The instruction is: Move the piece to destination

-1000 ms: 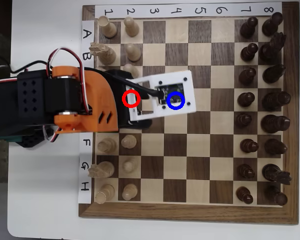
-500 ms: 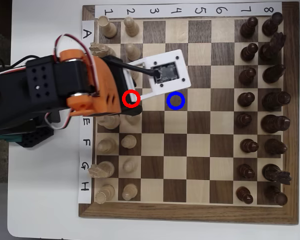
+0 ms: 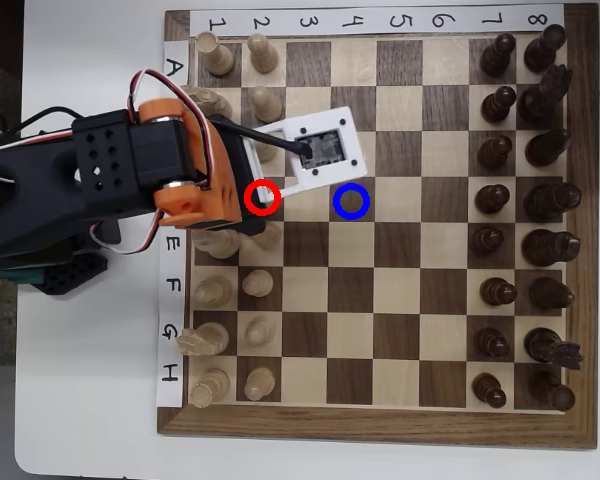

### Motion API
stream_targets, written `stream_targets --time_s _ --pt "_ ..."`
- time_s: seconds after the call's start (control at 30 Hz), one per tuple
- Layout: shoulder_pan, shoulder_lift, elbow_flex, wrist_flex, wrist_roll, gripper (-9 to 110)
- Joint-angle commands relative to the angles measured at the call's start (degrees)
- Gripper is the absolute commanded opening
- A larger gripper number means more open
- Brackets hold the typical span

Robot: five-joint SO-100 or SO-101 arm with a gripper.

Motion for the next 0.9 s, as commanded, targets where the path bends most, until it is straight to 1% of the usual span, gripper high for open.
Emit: stream_targets --time_s 0.0,0.53,0.87 --pt "-1.05 0.44 0.44 0.26 0.44 19" --pt "-2.64 -1.41 3.78 -2.90 0.70 16" --pt "-3.52 -1.67 7.47 -8.00 0.79 16"
